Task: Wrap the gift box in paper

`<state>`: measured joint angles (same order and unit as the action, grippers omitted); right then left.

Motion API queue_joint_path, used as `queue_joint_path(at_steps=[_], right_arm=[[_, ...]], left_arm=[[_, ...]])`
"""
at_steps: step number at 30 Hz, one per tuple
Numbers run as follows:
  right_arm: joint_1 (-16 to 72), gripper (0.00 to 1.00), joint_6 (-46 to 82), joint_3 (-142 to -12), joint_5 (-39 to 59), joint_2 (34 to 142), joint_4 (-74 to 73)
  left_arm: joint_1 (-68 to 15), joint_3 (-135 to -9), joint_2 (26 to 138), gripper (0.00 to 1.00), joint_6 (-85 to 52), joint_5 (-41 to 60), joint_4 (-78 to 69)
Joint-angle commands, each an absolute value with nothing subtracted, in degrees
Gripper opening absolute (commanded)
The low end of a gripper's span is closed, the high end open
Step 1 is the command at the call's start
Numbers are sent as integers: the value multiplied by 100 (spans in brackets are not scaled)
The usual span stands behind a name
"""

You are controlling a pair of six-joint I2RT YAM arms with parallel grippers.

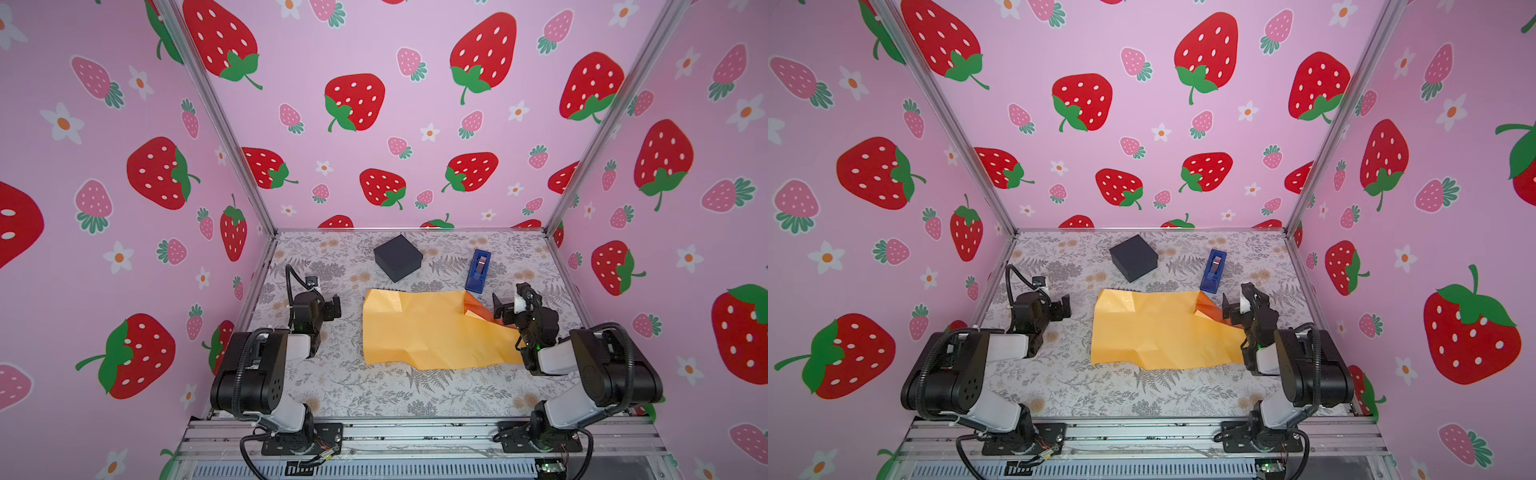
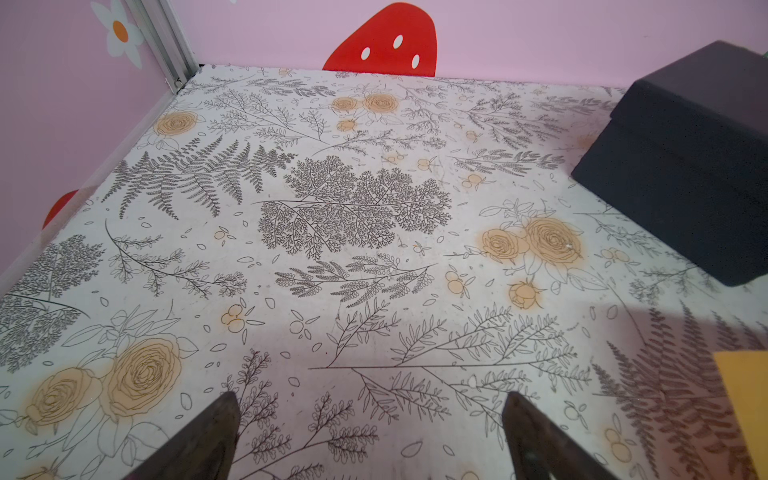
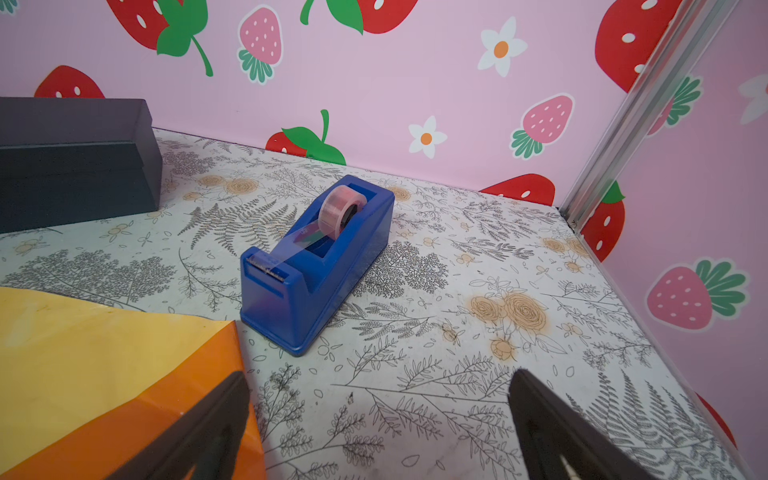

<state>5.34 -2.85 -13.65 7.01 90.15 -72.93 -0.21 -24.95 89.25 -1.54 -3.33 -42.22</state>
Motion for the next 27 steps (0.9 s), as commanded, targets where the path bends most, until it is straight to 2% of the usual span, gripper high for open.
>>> queue_joint_path(at_steps=[1,10,13,17,22,27], right_arm=[[480,100,-349,-1336,772,8956,-7436],[496,100,-250,-1336,507,8897,-7403],[519,100,-263,-1442,434,8676,-7049],[570,100,-202,-1768,325,8289,-6072],[639,97,-12,-2359,121,7655,-4332],[668,92,269,-2603,498,6980,-3233]], left_arm=[[15,-2632,8883,99,-167,-259,-4342],[17,-2608,8843,99,-161,-278,-4371],[-11,-2738,8587,100,-166,-365,-3958],[-70,-2969,8114,98,-202,-647,-3195],[-746,-3525,7530,97,-319,-1420,-1802],[-1164,-4216,7313,94,-888,-921,-487]])
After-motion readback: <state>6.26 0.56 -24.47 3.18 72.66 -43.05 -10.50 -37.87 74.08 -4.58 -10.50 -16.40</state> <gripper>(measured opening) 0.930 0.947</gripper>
